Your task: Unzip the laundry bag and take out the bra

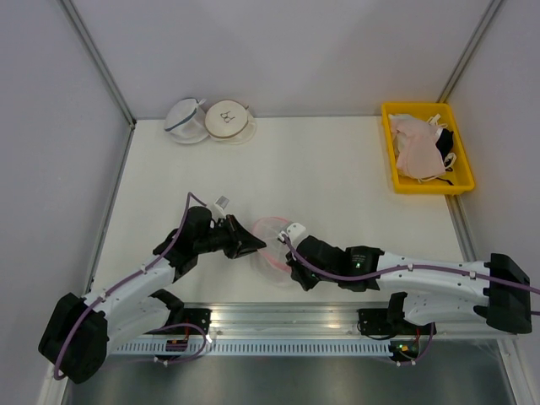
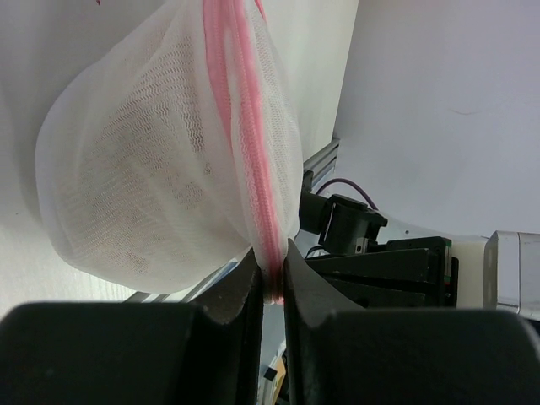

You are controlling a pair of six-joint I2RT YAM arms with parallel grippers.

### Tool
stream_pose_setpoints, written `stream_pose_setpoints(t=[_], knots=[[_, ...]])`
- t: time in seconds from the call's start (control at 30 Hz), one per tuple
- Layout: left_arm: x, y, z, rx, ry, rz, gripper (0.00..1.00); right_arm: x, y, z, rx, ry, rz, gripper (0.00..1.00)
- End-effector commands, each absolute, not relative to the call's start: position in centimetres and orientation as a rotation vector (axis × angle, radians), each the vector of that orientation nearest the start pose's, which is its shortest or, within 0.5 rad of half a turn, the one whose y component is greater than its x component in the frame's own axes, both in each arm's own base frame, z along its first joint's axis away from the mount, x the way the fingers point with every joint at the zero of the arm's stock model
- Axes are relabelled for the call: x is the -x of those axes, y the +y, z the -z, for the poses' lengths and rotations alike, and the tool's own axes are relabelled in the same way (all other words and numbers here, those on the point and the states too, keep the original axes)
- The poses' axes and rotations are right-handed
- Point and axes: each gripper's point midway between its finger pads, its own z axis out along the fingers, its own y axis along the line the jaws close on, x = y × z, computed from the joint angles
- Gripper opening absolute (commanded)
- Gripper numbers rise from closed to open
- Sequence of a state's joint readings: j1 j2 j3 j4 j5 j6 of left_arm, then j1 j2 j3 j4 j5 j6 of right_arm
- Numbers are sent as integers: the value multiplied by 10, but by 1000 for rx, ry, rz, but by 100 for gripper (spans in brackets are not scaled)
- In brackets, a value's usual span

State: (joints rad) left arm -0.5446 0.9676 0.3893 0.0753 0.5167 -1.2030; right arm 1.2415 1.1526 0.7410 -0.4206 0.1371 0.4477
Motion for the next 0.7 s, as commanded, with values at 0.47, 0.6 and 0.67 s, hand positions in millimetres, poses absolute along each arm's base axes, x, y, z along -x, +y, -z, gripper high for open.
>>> stream_pose_setpoints(t=[0.47,0.6,0.67], knots=[[-180,-239,-153,443,2295,1484,92,-133,221,-86,763,2388,-117,0],[-174,-229,-153,464,2296,1434,99,-142,218,-93,704,2359,-80,1],[-172,-226,-156,454,2286,1421,100,-147,211,-96,663,2346,-28,0]])
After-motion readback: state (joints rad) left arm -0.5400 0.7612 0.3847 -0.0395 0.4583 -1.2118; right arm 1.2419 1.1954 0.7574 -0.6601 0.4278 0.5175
